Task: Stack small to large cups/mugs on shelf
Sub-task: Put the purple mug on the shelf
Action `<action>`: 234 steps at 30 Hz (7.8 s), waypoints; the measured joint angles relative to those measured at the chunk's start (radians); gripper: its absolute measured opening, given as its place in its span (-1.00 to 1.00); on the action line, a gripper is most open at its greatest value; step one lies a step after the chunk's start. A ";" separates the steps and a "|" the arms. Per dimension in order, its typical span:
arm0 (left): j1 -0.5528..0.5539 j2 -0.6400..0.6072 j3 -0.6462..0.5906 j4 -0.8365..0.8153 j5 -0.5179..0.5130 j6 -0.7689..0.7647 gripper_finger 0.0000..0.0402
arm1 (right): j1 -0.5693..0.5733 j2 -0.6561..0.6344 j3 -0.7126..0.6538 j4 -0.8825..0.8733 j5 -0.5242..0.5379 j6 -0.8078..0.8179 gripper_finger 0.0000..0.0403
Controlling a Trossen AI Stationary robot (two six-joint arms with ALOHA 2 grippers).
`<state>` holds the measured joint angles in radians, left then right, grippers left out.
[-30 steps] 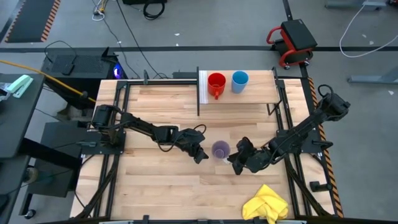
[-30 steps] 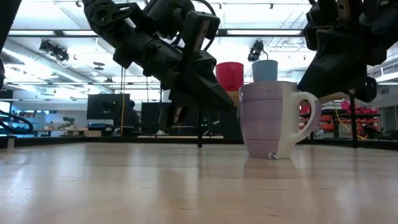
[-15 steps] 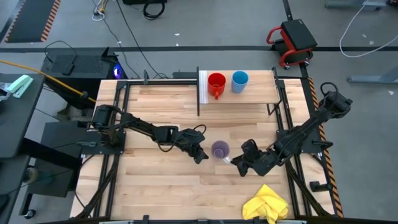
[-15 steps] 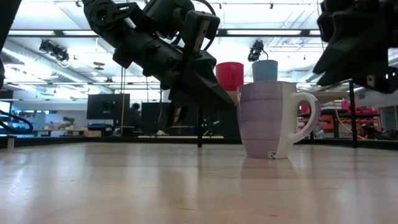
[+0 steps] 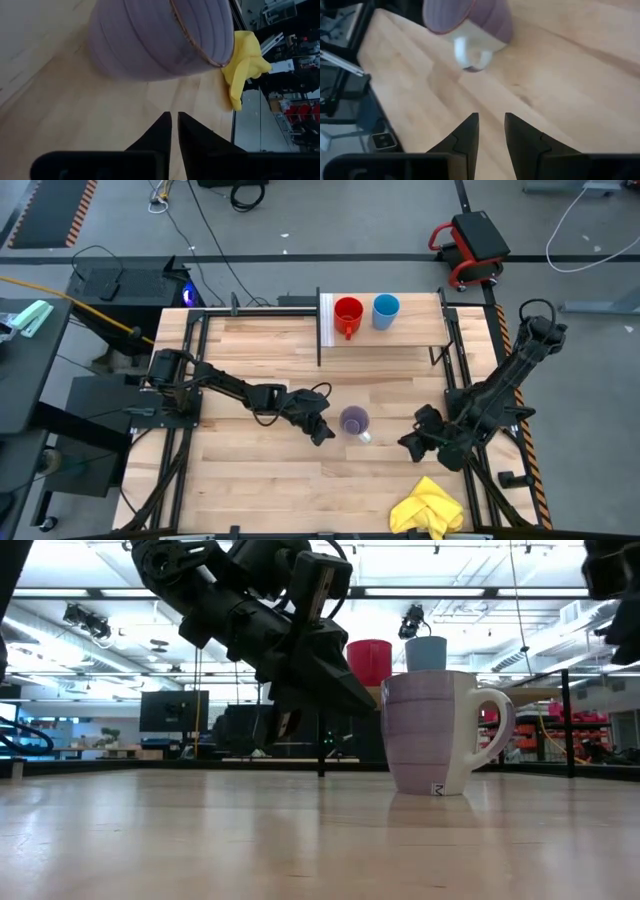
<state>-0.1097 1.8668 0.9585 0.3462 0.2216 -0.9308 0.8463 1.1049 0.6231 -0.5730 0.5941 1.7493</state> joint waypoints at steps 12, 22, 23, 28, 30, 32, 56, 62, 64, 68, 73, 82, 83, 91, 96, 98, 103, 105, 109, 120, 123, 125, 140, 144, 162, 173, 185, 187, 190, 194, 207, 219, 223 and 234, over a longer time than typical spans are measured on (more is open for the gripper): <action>-0.001 0.000 0.000 0.000 0.000 0.000 -0.79 | -0.140 0.027 -0.341 0.742 0.034 -0.135 -0.50; -0.001 0.000 0.000 0.000 -0.016 -0.028 -0.81 | -0.340 0.095 -0.295 0.782 -0.205 -0.343 -0.50; -0.001 0.000 0.000 0.000 -0.018 -0.031 -0.81 | -0.353 0.109 -0.283 0.784 -0.219 -0.362 -0.50; 0.002 0.000 0.000 0.000 -0.037 -0.046 -0.79 | -0.401 0.181 -0.238 0.786 -0.273 -0.422 -0.50; 0.002 0.000 0.000 0.000 -0.043 -0.052 -0.79 | -0.411 0.208 -0.227 0.794 -0.304 -0.440 -0.50; 0.002 0.000 0.000 0.000 -0.045 -0.054 -0.80 | -0.417 0.236 -0.217 0.824 -0.334 -0.456 -0.50; 0.002 0.000 0.000 -0.001 -0.057 -0.059 -0.82 | -0.398 0.357 -0.091 0.812 -0.332 -0.464 -0.51; 0.000 0.000 0.000 -0.001 -0.057 -0.061 -0.79 | -0.286 0.274 -0.092 0.801 -0.190 -0.457 -0.47; 0.000 0.000 0.000 -0.001 -0.056 -0.061 -0.79 | -0.236 0.264 -0.092 0.794 -0.096 -0.419 -0.47; 0.000 0.000 0.000 -0.001 -0.056 -0.061 -0.80 | -0.126 0.320 -0.092 0.817 0.122 -0.346 -0.46; 0.000 0.000 0.000 -0.001 -0.056 -0.053 -0.78 | -0.084 0.487 -0.092 0.962 0.227 -0.282 -0.47; 0.000 0.000 0.000 -0.001 -0.056 -0.052 -0.80 | -0.121 0.609 -0.092 1.200 0.255 -0.384 -0.47; 0.000 0.000 0.000 -0.001 -0.056 -0.052 -0.80 | -0.126 0.612 -0.092 1.201 0.248 -0.384 -0.47; 0.000 0.000 0.000 -0.004 -0.056 -0.051 -0.77 | -0.169 0.610 -0.092 1.201 0.179 -0.432 -0.47; 0.000 0.000 0.000 -0.004 -0.056 -0.051 -0.79 | -0.197 0.602 -0.092 1.205 0.148 -0.465 -0.47; 0.000 0.000 0.000 -0.004 -0.056 -0.051 -0.80 | -0.207 0.602 -0.092 1.215 0.139 -0.475 -0.47; 0.000 0.000 0.000 -0.004 -0.056 -0.052 -0.78 | -0.232 0.602 -0.092 1.229 0.111 -0.497 -0.47; 0.000 0.000 0.000 -0.004 -0.056 -0.052 -0.77 | -0.240 0.602 -0.092 1.227 0.104 -0.499 -0.47; 0.000 0.000 0.000 -0.004 -0.056 -0.052 -0.78 | -0.254 0.602 -0.092 1.227 0.095 -0.511 -0.48; 0.001 0.000 0.000 -0.004 -0.056 -0.053 -0.84 | -0.270 0.602 -0.092 1.232 0.075 -0.512 -0.77; 0.000 0.000 0.000 -0.004 -0.056 -0.053 -0.82 | -0.270 0.602 -0.092 1.235 0.075 -0.512 -0.79; 0.001 0.000 0.000 -0.004 -0.056 -0.053 -0.82 | -0.270 0.602 -0.092 1.235 0.075 -0.515 -0.79; -0.001 0.000 0.000 -0.004 -0.044 -0.053 -0.90 | -0.269 0.597 -0.093 1.284 0.081 -0.543 -0.87; -0.006 0.000 0.000 -0.005 -0.044 -0.053 -0.88 | -0.269 0.552 -0.093 1.283 0.085 -0.590 -0.87; -0.033 0.000 0.000 -0.008 -0.044 -0.050 -0.88 | -0.270 -0.101 -0.093 0.716 0.272 -0.751 -0.87; -0.032 0.000 0.000 -0.009 -0.073 -0.041 -0.93 | -0.313 -0.498 -0.093 0.351 0.375 -0.784 -0.87; -0.032 0.000 0.000 -0.009 -0.087 -0.042 -0.91 | -0.528 -0.689 -0.093 0.220 0.286 -0.857 -0.88; -0.032 0.000 0.000 -0.009 -0.087 -0.042 -0.92 | -0.580 -0.709 -0.093 0.219 0.237 -0.868 -0.88; -0.032 0.000 0.000 -0.009 -0.087 -0.042 -0.94 | -0.662 -0.728 -0.092 0.218 0.152 -0.895 -0.88; -0.032 0.000 0.000 -0.009 -0.087 -0.042 -0.93 | -0.782 -0.746 -0.092 0.210 0.034 -0.914 -0.88; -0.034 0.000 0.000 -0.010 -0.087 -0.042 -0.92 | -1.173 -0.765 -0.116 0.214 -0.358 -0.941 -0.89; -0.052 0.000 0.000 -0.013 -0.087 -0.043 -0.89 | -1.400 -0.793 -0.267 0.400 -0.563 -0.903 -0.89; -0.052 0.000 0.000 -0.017 -0.086 -0.043 -0.89 | -1.438 -0.795 -0.270 0.422 -0.588 -0.904 -0.89; -0.052 0.000 0.000 -0.024 -0.086 -0.043 -0.93 | -1.503 -0.793 -0.270 0.379 -0.596 -0.888 -0.89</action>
<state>-0.1616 1.8671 0.9581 0.3218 0.1354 -0.9733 -0.6566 0.3119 0.3534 -0.1940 -0.0017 0.8609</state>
